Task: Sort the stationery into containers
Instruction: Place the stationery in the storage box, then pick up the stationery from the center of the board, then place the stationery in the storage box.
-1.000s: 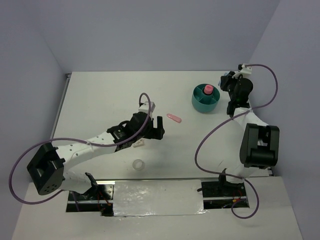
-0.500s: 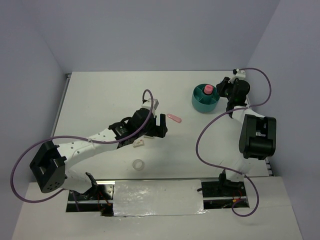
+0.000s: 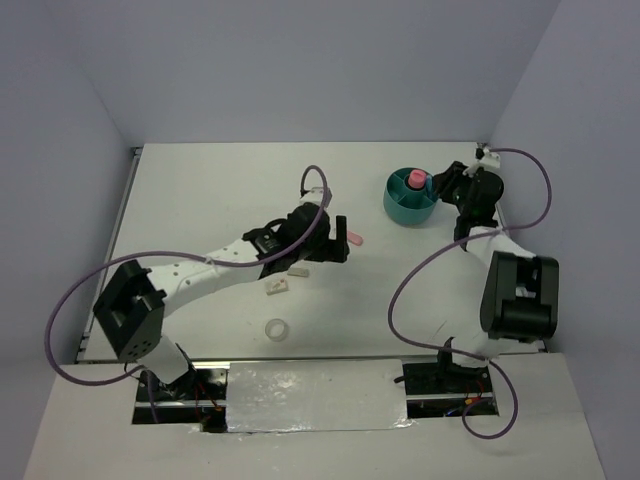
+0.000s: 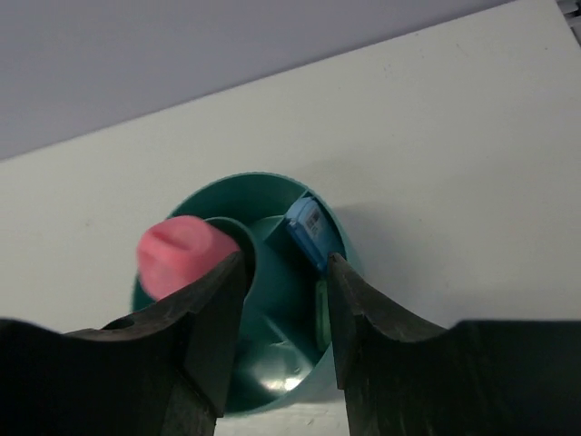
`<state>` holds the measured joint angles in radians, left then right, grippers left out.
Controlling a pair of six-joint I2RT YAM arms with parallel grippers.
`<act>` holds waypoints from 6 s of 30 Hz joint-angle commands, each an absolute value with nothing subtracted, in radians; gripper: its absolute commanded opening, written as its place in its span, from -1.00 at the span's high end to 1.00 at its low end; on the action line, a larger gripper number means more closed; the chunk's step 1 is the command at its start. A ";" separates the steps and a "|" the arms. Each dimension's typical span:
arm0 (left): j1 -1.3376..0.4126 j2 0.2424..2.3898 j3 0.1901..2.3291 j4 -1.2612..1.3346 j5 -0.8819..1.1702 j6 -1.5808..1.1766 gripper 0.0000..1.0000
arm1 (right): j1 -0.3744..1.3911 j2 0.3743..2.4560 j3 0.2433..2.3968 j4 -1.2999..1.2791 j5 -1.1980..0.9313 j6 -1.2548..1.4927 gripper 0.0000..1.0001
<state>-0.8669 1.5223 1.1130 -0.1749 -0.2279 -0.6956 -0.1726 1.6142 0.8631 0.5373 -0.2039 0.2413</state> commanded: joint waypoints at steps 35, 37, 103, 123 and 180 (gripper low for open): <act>-0.911 2.545 2.249 -0.836 -0.770 -1.457 -0.97 | -0.069 0.307 0.589 -0.422 -0.466 0.492 -0.99; -0.905 2.575 2.278 -0.854 -0.743 -1.442 -0.96 | -0.069 0.301 0.575 -0.417 -0.472 0.505 -0.99; -1.115 1.490 0.647 0.449 -0.223 -0.505 1.00 | 0.270 0.724 0.200 0.202 -0.368 0.897 -0.77; -1.115 1.445 0.643 0.529 -0.209 -0.500 1.00 | 0.610 0.948 0.206 0.428 -0.201 1.058 1.00; -1.111 0.730 0.591 -0.492 -0.483 -0.876 -0.99 | -0.038 1.692 1.207 0.058 0.198 0.345 -0.31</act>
<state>-1.1110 0.7578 0.5625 -0.4603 -0.4503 -0.8478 -0.0391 1.7233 1.1801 0.0471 0.2050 0.3355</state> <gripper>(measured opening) 0.993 0.606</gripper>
